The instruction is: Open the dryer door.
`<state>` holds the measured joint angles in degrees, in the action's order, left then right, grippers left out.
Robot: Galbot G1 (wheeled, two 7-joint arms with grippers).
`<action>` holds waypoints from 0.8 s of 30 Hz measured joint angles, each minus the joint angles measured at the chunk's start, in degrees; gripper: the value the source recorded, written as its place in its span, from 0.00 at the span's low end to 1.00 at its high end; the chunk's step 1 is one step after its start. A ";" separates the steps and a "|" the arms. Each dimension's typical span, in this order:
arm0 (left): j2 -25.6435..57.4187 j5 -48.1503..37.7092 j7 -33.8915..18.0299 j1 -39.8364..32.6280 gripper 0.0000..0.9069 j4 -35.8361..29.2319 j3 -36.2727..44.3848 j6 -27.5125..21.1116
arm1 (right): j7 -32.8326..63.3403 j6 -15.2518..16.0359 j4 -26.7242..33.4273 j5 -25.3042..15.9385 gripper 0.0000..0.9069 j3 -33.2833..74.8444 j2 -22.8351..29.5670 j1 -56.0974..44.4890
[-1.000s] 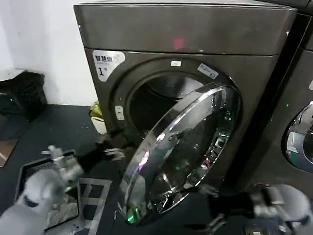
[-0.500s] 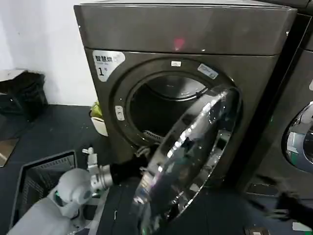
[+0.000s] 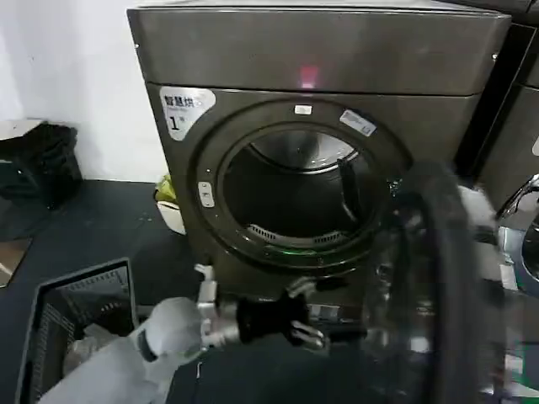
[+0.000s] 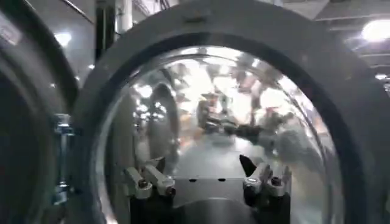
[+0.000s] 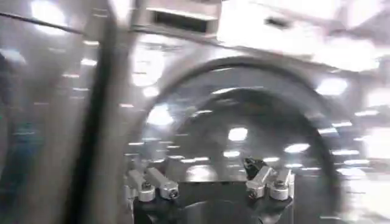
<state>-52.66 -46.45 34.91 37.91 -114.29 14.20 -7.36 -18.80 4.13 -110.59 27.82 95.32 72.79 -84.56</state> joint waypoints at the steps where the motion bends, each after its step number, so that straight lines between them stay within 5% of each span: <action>1: -0.40 -0.08 -0.42 -0.91 1.00 0.47 1.38 0.23 | 1.89 0.92 -0.24 -0.02 1.00 1.40 -0.30 -0.30; 5: -2.87 -0.47 -2.46 -5.04 1.00 2.59 7.11 1.71 | 7.30 4.02 -0.69 -0.79 1.00 7.45 -1.87 -1.85; 11: -9.23 0.37 -4.45 -10.91 1.00 8.35 13.91 2.91 | 11.51 2.21 1.58 -1.30 1.00 15.39 -4.40 -3.98; 24: -20.23 0.68 -5.79 -17.90 1.00 18.36 20.14 5.28 | 14.38 5.83 4.92 -4.65 1.00 27.60 -7.52 -5.72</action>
<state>-72.89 -45.78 29.12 20.01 -95.93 34.34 -2.08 -4.42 9.97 -105.67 23.16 122.91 65.27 -90.29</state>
